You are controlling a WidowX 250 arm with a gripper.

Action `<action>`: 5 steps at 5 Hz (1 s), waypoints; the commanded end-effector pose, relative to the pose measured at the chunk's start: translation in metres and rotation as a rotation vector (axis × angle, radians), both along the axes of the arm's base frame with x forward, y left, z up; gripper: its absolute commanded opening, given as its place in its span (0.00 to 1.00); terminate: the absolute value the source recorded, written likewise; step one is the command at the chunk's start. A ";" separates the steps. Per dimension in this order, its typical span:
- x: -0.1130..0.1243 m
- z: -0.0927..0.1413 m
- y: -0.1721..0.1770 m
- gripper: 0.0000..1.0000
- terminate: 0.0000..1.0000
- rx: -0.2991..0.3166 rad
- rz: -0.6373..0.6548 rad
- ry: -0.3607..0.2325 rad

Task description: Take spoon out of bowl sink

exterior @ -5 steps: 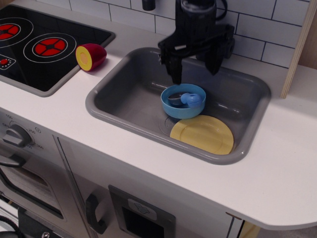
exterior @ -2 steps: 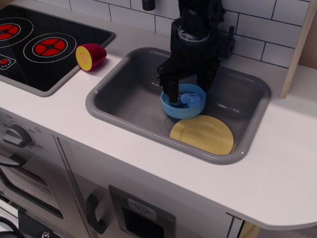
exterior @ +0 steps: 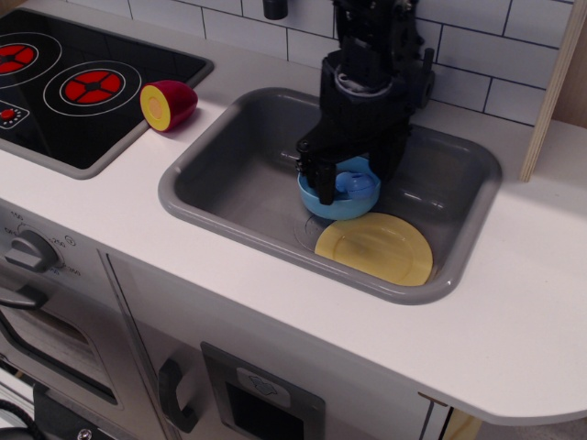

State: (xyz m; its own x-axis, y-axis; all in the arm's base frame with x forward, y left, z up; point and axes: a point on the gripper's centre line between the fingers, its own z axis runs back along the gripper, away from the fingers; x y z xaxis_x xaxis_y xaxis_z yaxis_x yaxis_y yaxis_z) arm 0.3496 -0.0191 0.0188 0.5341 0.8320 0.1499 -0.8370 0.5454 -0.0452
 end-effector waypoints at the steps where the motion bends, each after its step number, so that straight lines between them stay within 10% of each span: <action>1: 0.003 0.013 -0.004 0.00 0.00 -0.004 -0.036 -0.024; 5: 0.016 0.052 0.009 0.00 0.00 -0.023 0.042 -0.113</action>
